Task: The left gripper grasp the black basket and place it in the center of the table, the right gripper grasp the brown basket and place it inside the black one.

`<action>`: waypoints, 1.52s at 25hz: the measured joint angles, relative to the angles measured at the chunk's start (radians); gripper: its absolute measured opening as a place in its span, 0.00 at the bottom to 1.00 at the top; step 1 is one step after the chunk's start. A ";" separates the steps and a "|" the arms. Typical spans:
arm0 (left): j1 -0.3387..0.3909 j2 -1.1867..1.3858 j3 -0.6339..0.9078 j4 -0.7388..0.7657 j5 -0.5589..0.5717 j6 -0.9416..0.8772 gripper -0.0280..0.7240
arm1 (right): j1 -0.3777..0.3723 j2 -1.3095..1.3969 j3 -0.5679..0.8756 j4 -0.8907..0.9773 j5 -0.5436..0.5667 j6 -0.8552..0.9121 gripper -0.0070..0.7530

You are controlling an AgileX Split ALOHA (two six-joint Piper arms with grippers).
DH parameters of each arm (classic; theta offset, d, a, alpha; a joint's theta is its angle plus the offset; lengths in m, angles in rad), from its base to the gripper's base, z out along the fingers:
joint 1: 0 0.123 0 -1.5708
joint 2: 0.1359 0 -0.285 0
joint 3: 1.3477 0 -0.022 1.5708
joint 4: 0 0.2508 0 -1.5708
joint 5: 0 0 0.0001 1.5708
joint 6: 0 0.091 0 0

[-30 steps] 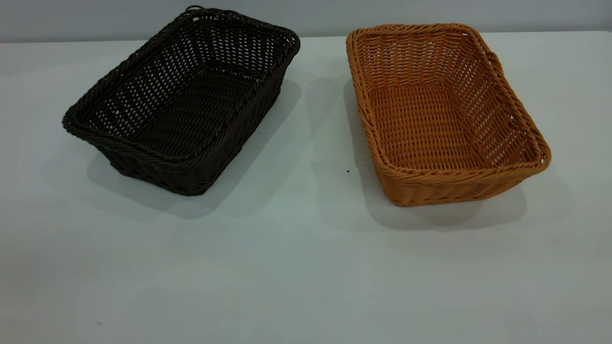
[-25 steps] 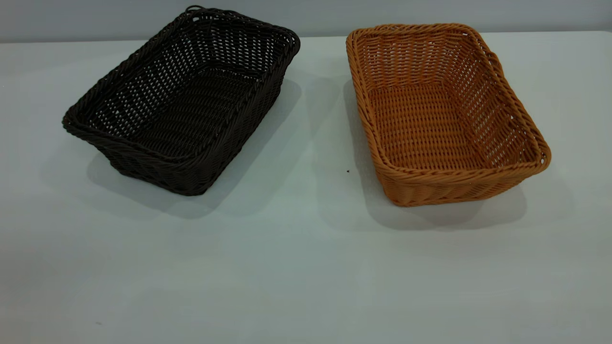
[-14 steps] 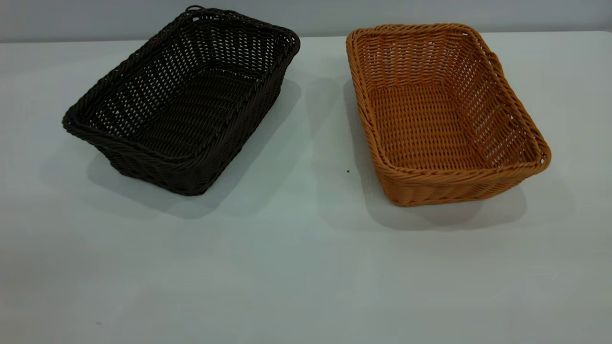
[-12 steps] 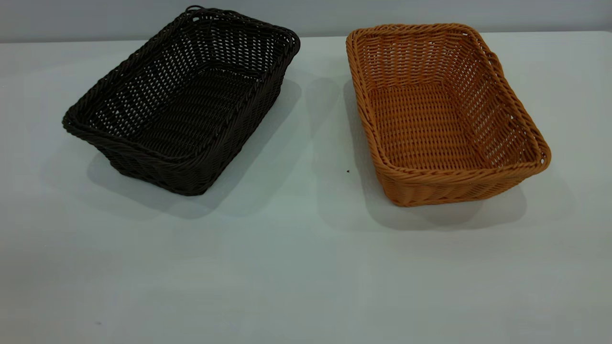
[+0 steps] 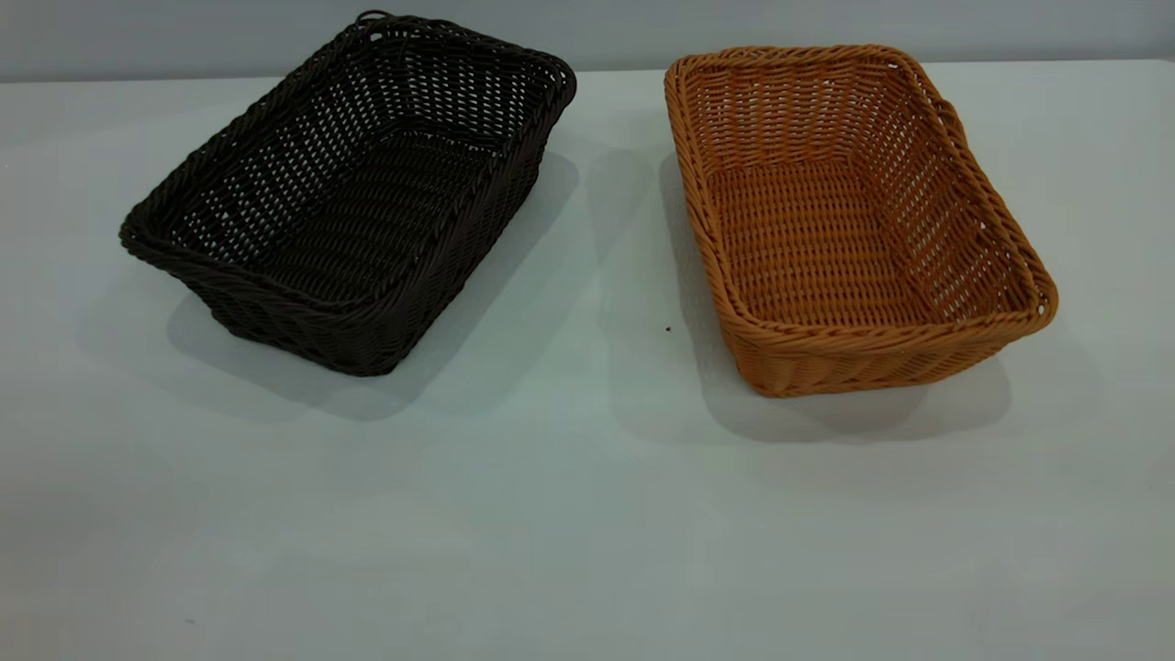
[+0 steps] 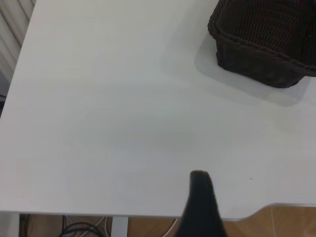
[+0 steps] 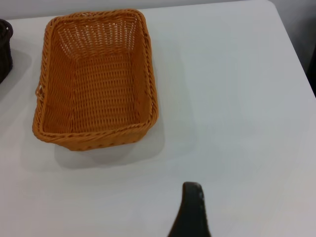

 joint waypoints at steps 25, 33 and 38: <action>0.000 0.262 -0.072 -0.039 -0.124 -0.001 0.72 | 0.000 0.000 -0.019 0.018 -0.014 0.005 0.72; 0.000 0.782 -0.209 -0.040 -0.460 0.070 0.72 | 0.000 0.000 -0.021 0.020 -0.016 0.011 0.72; 0.000 1.101 -0.302 -0.041 -0.687 0.097 0.72 | 0.000 0.000 -0.021 0.020 -0.016 0.011 0.72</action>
